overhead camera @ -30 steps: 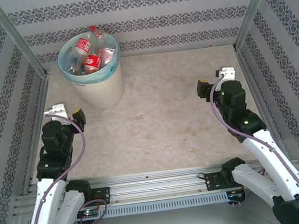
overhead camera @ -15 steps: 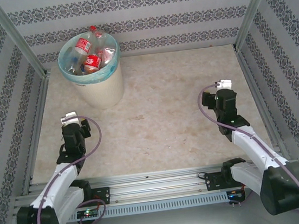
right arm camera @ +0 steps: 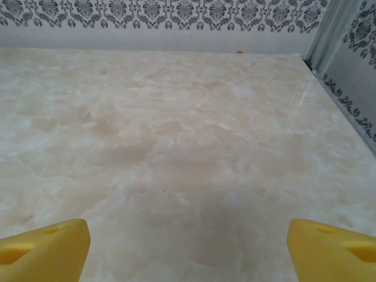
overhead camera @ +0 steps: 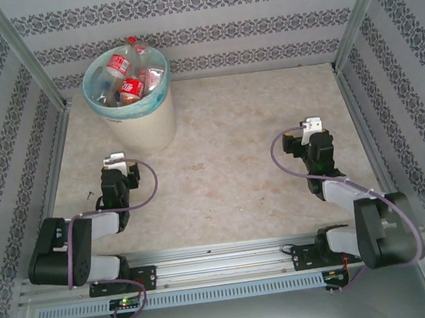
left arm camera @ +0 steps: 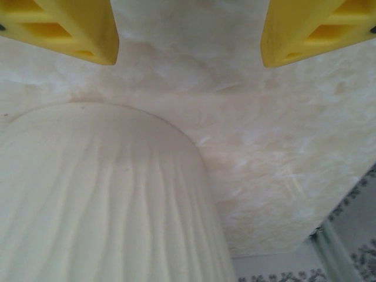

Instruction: Put the plastic bottles in the bin

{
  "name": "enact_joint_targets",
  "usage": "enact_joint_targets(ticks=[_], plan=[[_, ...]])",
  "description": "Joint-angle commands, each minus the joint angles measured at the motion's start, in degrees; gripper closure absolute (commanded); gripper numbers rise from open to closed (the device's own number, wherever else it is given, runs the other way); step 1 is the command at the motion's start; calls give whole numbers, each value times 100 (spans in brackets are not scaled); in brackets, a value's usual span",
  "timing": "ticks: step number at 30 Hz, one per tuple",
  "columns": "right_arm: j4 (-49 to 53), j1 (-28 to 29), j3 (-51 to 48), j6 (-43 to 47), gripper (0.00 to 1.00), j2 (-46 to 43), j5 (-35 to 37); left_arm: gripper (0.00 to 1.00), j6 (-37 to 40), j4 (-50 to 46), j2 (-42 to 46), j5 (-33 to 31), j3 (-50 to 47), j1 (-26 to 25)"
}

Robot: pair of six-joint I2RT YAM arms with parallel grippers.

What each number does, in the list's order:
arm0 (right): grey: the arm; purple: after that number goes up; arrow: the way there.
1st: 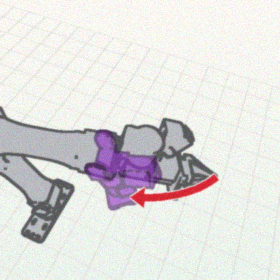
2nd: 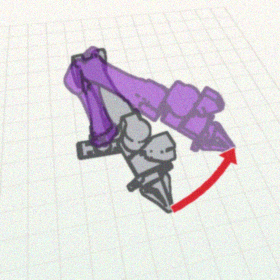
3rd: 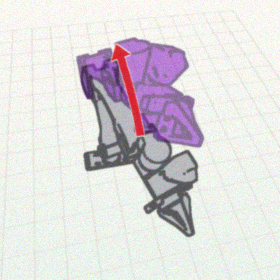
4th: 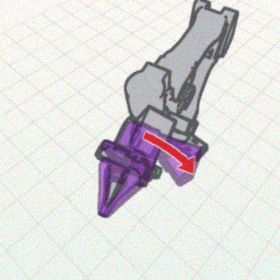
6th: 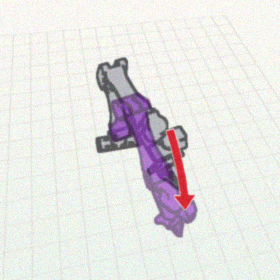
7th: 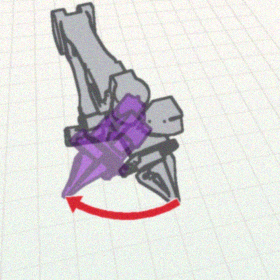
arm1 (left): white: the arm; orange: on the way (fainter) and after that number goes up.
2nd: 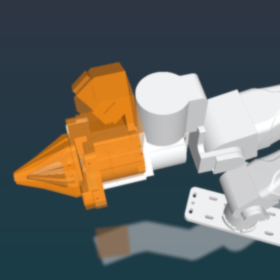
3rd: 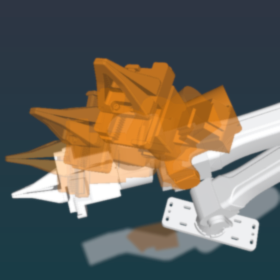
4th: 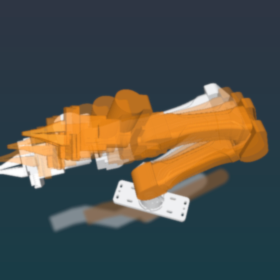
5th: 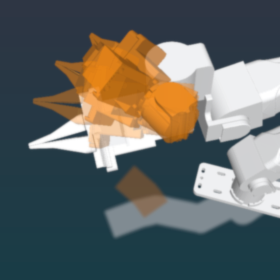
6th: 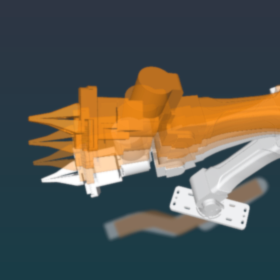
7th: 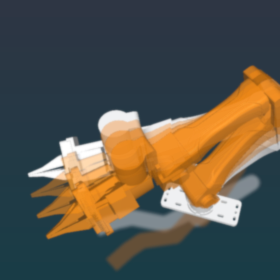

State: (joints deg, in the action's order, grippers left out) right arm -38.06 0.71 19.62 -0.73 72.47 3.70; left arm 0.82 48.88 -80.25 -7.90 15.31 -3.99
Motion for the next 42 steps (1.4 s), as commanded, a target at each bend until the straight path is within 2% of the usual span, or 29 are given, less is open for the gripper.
enact_joint_targets(ticks=[1,5,9,12,15,18,42], plan=[[-1233,-210,-207,-167,13,453,-784,32,171,836,-387,953,168,206],[-2003,-342,-275,-182,13,1133,-1249,29,211,1050,-720,1234,211,282],[-2951,-361,-497,-302,10,1617,-1116,14,186,1515,-1033,1108,109,281],[-1985,-330,-131,-460,6,1480,-461,0,33,1498,-1059,694,149,283],[-1698,-84,-28,-322,2,1463,9,0,-160,1171,-1067,163,332,281],[-1723,-62,-28,-296,2,1466,69,0,-255,657,-1052,-118,590,276],[-1713,-55,-28,-294,2,1470,80,0,-249,693,-1072,-54,587,276]])
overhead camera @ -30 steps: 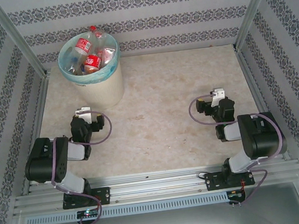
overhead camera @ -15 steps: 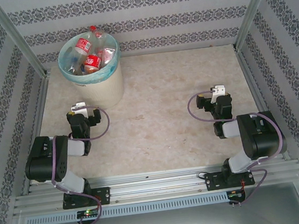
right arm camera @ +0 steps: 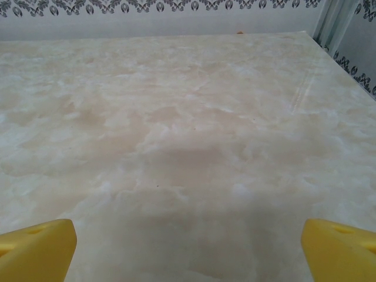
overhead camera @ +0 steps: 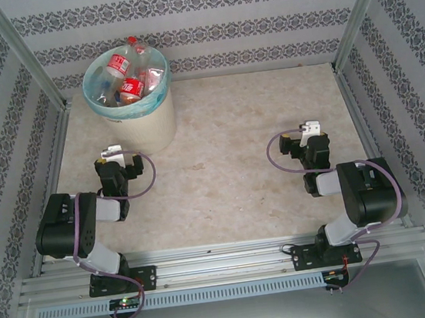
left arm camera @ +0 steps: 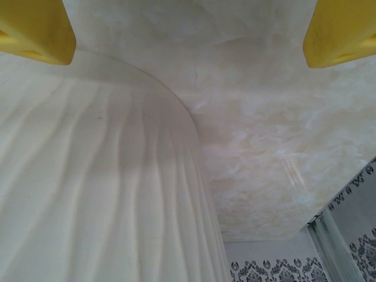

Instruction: Put the plastic bottles in the bin

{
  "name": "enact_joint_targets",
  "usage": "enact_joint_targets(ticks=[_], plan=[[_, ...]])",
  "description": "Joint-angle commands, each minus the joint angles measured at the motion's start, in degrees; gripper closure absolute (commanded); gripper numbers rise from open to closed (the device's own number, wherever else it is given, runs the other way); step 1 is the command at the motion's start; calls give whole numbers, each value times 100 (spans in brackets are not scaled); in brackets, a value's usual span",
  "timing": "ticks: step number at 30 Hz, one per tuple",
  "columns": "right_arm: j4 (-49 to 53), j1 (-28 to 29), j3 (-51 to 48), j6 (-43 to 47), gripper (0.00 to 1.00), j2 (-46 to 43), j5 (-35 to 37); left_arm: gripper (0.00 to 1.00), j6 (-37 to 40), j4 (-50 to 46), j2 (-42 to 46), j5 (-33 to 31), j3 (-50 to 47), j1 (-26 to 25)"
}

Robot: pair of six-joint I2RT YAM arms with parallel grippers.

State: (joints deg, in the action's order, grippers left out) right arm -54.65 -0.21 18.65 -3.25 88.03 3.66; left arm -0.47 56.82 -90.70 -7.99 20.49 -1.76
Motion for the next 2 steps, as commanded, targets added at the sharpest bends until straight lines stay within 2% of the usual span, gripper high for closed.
enact_joint_targets(ticks=[1,2], plan=[[-50,35,67,-43,2,-89,86,0,-112,-71,-32,-54,56,54],[-54,33,68,-38,2,-87,84,0,-103,-53,-32,-54,43,57]])
